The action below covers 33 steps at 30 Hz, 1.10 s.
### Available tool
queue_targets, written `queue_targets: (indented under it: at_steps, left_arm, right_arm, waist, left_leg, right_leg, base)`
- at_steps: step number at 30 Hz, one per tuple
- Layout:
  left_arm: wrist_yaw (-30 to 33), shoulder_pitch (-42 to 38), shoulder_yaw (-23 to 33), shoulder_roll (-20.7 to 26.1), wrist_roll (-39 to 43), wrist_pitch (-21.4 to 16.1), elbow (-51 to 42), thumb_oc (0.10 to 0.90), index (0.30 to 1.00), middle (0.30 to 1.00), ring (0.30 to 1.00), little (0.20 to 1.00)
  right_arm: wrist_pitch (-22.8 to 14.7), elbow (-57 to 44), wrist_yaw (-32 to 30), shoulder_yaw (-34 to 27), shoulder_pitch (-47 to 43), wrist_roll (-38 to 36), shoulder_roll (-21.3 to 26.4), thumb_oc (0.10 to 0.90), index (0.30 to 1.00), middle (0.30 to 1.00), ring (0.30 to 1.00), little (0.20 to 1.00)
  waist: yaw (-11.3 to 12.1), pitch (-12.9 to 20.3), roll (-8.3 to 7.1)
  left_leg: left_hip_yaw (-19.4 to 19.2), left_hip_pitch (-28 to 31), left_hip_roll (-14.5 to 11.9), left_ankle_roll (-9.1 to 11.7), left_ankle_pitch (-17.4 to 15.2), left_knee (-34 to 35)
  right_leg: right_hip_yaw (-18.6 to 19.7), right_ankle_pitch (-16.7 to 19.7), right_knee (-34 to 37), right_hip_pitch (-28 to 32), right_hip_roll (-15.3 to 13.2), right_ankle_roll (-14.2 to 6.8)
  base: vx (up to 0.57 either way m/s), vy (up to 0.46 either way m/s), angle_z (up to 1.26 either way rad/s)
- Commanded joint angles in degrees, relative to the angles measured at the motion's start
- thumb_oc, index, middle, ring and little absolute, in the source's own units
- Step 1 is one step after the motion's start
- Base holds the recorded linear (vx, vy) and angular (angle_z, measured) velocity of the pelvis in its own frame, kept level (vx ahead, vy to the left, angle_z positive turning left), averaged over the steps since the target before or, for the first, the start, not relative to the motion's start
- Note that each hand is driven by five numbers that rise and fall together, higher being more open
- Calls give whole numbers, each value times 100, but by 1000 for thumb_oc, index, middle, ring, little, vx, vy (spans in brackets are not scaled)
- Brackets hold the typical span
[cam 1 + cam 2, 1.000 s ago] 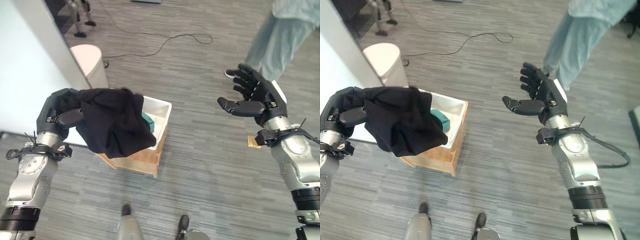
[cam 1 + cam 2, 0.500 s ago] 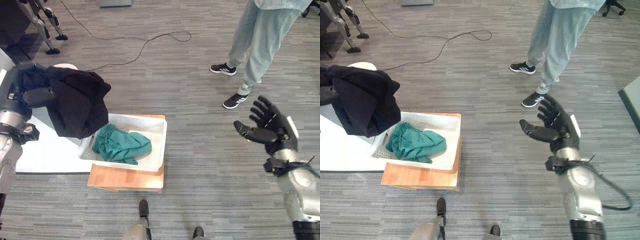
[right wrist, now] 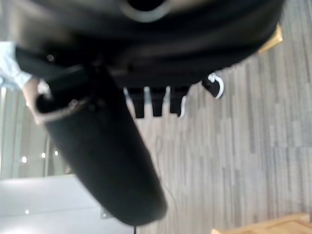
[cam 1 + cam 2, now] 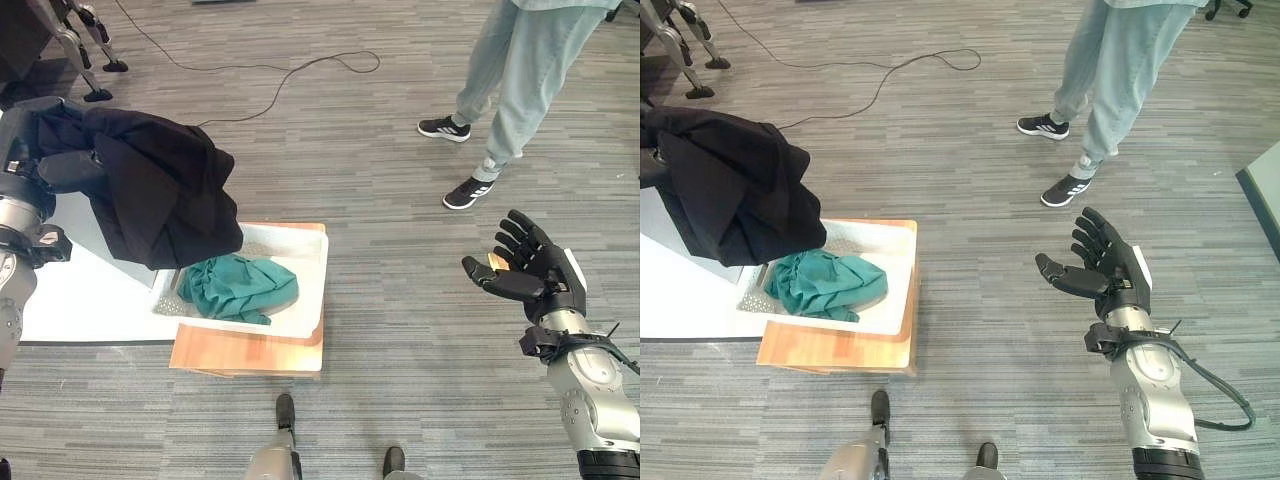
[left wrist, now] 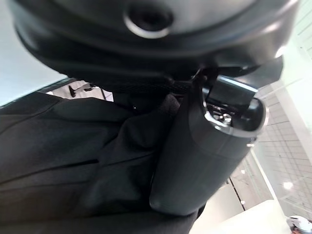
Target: Pick up bed clothes into laundry basket.
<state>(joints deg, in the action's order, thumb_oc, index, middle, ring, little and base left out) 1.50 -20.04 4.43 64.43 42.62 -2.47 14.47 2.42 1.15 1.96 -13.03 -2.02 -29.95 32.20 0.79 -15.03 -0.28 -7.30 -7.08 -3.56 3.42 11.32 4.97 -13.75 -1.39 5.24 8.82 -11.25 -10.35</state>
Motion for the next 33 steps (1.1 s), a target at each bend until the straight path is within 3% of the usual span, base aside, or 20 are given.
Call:
queue_targets:
  at_steps: [1,6,9,11,12,19,26,33]
  left_arm:
    - [77,-430,539,198,-34,-513,249,400,300,300,300,300]
    - [15,-254,427,-194,-23,-397,205,400,300,300,300,300]
    - [-86,-48,176,-786,-70,-235,178,400,300,300,300,300]
    - [-78,-39,181,-799,-78,-229,164,400,300,300,300,300]
    - [-155,160,-35,-1338,-92,-89,85,400,300,300,300,300]
    - [-344,492,-526,-2197,-681,210,222,400,300,300,300,300]
    - [-304,243,-714,-2615,-841,289,975,400,300,300,300,300]
    - [-257,-272,-953,-2663,-924,321,1148,400,300,300,300,300]
  right_arm:
    - [-445,-605,-147,-258,-285,96,349,800,900,900,900,900]
    - [-436,-598,-193,-272,-355,83,386,800,900,900,900,900]
    - [-401,-596,-266,-231,-470,91,362,800,900,900,900,900]
    - [-398,-598,-267,-233,-466,92,369,800,900,900,900,900]
    - [-360,-635,-290,-186,-534,141,331,800,900,900,900,900]
    - [-324,-735,-305,-309,-485,142,399,800,900,900,900,900]
    - [-335,-848,-244,-363,-405,10,468,800,900,900,900,900]
    - [-325,-991,-194,-397,-344,2,475,800,900,900,900,900]
  waist:
    - [-14,639,56]
    - [-11,570,-16]
    - [-7,491,-93]
    - [-4,493,-86]
    - [-6,421,-151]
    - [-29,315,-311]
    - [-114,311,-513]
    - [-193,377,-648]
  left_leg:
    - [-158,606,-278,356,-601,3]
    - [-163,568,-290,341,-602,3]
    - [-167,547,-291,319,-618,3]
    - [-169,549,-290,318,-619,3]
    - [-176,510,-298,302,-622,3]
    - [-182,394,-321,281,-623,3]
    - [-210,335,-410,285,-631,3]
    - [-273,364,-423,276,-690,3]
  right_leg:
    - [60,-230,-189,-179,129,-69]
    - [88,-211,-190,-242,148,-69]
    - [112,-178,-168,-274,155,-59]
    - [113,-177,-166,-273,154,-60]
    - [115,-154,-159,-316,158,-50]
    - [181,-121,-133,-444,210,-22]
    - [275,-88,-119,-555,291,1]
    - [362,-56,-69,-584,324,-15]
  base:
    - [0,0,0]
    - [-10,3,-2]
    - [-11,11,-3]
    - [-14,10,-6]
    - [-22,12,-9]
    - [-19,12,-6]
    - [1,0,-1]
    - [16,8,-7]
